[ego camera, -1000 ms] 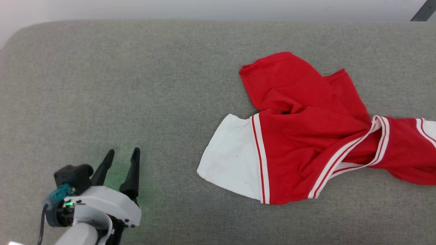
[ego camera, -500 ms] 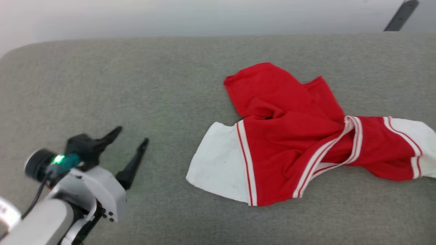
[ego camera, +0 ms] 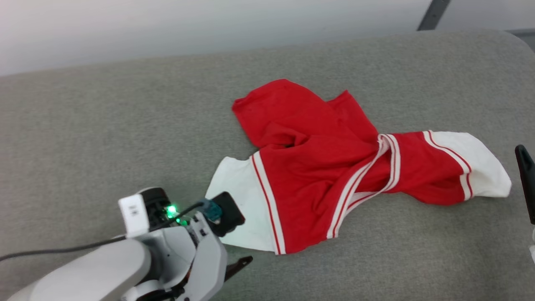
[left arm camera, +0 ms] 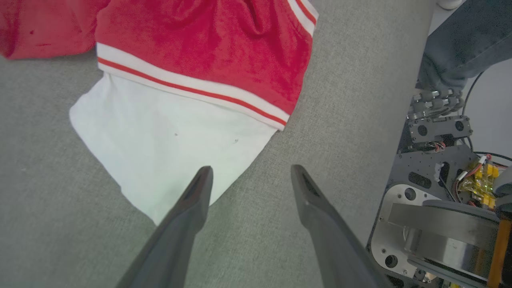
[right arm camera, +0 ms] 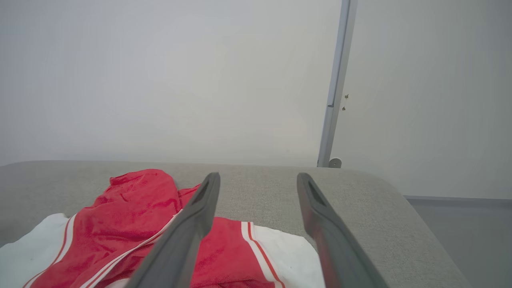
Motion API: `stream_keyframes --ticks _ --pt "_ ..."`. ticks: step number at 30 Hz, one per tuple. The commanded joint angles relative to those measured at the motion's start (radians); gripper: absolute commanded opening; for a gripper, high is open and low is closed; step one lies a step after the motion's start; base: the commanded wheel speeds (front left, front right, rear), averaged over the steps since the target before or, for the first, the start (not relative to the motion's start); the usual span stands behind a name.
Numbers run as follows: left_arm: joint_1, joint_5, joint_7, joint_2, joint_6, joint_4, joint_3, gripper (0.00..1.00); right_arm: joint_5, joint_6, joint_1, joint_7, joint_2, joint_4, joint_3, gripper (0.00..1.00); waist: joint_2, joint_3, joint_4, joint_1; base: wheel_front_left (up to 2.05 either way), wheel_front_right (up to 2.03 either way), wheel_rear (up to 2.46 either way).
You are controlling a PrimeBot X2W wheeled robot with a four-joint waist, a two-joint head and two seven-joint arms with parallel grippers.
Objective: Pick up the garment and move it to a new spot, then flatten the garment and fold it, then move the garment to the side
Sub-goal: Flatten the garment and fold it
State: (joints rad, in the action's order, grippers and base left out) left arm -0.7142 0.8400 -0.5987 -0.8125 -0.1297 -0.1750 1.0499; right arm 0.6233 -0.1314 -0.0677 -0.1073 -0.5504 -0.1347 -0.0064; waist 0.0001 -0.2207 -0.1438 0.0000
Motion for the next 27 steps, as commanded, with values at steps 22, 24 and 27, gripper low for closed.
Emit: stream_keyframes --ticks 22,24,27 --pt "-0.063 0.003 0.153 0.100 0.000 0.364 0.245 0.00 0.026 0.001 -0.074 -0.026 -0.025 0.053 0.076 1.00 -0.0001 -0.072 -0.102 0.0000 0.00 0.00 0.00" --pt "-0.056 -0.003 0.149 0.105 0.000 0.364 0.247 0.00 0.030 0.001 -0.087 -0.021 -0.037 0.057 0.088 1.00 -0.0001 -0.076 -0.099 0.0000 0.00 0.00 0.00" --pt "-0.054 -0.008 0.156 0.112 0.000 0.360 0.249 0.00 0.041 0.001 -0.114 0.003 -0.066 0.061 0.120 1.00 -0.0001 -0.084 -0.093 0.0000 0.00 0.00 0.00"
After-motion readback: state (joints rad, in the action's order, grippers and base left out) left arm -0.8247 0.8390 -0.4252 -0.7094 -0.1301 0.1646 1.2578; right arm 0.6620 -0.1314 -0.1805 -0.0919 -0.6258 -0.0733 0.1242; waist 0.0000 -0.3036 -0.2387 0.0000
